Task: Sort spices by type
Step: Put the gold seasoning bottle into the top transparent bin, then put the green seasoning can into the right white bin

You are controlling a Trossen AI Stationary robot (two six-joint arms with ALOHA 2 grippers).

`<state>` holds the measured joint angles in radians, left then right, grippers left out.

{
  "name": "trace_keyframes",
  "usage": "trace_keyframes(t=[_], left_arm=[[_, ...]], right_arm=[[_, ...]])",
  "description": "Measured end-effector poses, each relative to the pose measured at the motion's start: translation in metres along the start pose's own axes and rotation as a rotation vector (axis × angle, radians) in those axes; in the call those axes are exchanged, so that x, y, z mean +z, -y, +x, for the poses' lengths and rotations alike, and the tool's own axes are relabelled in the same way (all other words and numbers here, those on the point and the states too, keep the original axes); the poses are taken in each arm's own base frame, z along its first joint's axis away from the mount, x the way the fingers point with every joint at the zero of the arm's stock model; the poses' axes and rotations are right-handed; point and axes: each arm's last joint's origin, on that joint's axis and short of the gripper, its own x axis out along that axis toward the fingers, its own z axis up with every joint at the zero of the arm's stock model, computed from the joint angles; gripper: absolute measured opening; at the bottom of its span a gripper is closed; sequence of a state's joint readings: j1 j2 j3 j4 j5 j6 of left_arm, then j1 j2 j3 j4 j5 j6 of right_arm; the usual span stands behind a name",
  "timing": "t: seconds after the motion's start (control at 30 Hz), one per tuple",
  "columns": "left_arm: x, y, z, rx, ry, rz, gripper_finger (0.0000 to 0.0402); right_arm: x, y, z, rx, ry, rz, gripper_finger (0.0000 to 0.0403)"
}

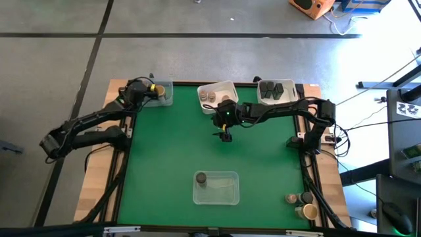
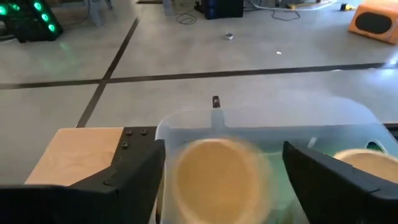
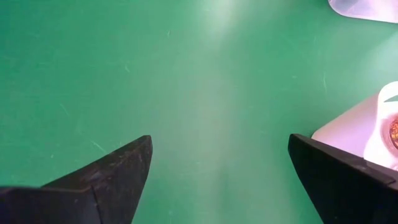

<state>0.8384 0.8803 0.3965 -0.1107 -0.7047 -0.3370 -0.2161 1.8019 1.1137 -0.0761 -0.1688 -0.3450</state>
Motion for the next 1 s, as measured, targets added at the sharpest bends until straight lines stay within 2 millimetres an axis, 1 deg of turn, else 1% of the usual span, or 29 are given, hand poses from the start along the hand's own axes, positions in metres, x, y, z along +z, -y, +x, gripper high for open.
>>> trace_keyframes(t=[0.23, 0.4, 0.67, 0.77, 0.87, 1.0], left_arm=[[-0.001, 0.004, -0.002, -0.025, -0.003, 0.016, 0.0361], [0.001, 0.004, -0.006, -0.043, 0.011, 0.004, 0.0378], [0.028, 0.006, -0.031, -0.146, 0.121, -0.003, 0.0379], [0.037, 0.010, -0.042, -0.236, 0.147, -0.019, 0.0379], [0.041, 0.017, -0.052, -0.407, 0.152, -0.009, 0.0379], [0.040, 0.030, -0.065, -0.659, 0.141, -0.001, 0.0379]], right_arm=[[0.000, 0.000, 0.000, 0.000, 0.000, 0.000, 0.0374], [0.000, 0.000, 0.000, 0.000, -0.001, 0.000, 0.0374], [0.000, 0.001, 0.000, -0.023, -0.008, -0.002, 0.0374], [-0.001, 0.001, 0.000, -0.042, -0.016, 0.000, 0.0374], [0.000, 0.001, 0.000, -0.043, -0.013, 0.006, 0.0374], [0.001, 0.002, 0.000, -0.047, 0.000, 0.027, 0.0374]])
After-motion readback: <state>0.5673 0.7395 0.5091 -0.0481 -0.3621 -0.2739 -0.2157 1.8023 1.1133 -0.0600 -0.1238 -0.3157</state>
